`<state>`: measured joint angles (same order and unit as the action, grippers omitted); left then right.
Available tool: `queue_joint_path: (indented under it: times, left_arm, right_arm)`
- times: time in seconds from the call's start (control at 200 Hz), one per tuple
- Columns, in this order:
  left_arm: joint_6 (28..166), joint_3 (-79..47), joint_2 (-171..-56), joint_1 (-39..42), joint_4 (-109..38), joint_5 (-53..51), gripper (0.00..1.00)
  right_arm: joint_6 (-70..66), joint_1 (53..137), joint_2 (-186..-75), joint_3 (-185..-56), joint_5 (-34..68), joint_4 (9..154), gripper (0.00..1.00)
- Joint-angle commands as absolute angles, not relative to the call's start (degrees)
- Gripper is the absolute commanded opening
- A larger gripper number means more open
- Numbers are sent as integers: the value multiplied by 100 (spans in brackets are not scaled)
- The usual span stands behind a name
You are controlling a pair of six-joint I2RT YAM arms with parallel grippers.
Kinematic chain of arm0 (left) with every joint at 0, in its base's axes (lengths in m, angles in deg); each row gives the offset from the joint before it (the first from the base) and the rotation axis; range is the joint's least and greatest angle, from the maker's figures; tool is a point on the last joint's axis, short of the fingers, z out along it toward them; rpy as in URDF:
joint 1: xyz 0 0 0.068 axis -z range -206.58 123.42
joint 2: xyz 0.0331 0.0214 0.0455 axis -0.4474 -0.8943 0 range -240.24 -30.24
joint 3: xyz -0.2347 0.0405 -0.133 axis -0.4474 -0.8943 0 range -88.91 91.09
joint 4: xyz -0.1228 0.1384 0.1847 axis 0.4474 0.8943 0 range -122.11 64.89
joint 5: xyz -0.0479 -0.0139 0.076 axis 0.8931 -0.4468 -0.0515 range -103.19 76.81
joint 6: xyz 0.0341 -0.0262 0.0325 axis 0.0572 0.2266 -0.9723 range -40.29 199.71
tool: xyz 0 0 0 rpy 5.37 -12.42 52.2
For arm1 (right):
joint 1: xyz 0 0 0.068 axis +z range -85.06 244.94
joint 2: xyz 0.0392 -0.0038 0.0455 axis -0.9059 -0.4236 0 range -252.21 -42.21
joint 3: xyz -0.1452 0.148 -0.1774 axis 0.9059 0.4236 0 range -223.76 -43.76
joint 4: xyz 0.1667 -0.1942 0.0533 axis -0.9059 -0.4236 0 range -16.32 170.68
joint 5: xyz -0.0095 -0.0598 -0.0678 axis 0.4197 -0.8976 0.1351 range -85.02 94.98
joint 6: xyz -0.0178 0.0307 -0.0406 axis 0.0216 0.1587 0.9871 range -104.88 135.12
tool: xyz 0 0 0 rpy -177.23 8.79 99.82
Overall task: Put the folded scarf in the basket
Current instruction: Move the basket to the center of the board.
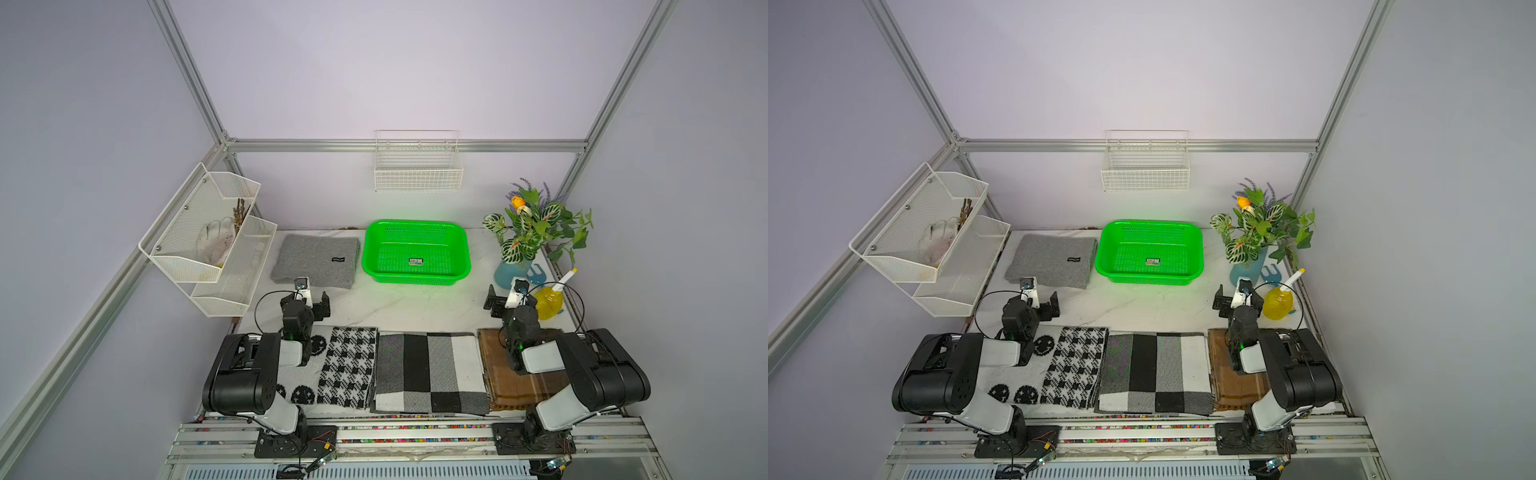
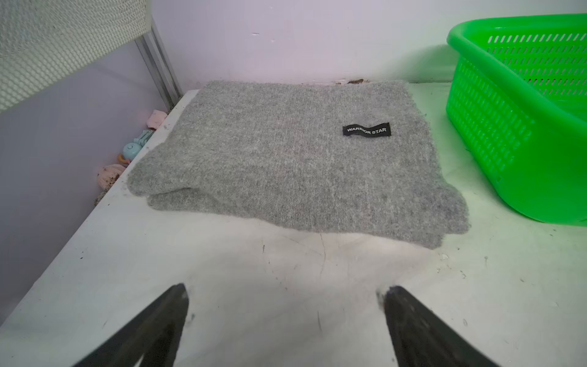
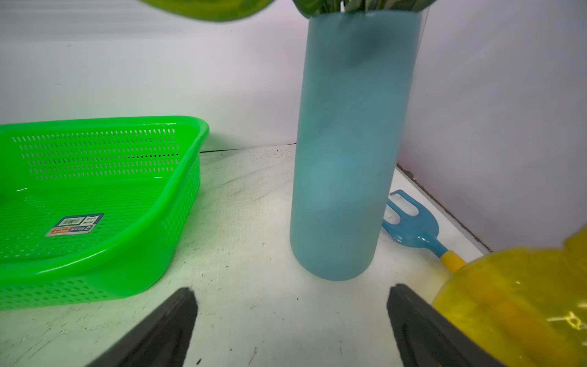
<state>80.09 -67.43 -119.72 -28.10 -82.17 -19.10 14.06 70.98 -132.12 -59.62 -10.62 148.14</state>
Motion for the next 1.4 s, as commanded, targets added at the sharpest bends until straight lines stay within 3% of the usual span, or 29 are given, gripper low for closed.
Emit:
queue_joint_path:
  times: [0.0, 1.19, 1.26, 1.395]
  left_arm:
    - [8005, -6668, -11961, -2852, -8432, -1838, 100]
    - [7998, -6689, -11938, -2852, -8440, -1927, 100]
    - [8075, -6853, -11611, -2836, -8618, -2234, 100]
    - [8238, -6382, -10117, -2651, -6710, -2426, 100]
  right_arm:
    - [1353, 7064, -13256, -6068, -1084, 14809, 99]
    - [1340, 7066, -13230, -5917, -1192, 15057, 99]
    - [1341, 7069, -13097, -5776, -1186, 15191, 99]
    - [1672, 7091, -12059, -5795, -523, 14367, 99]
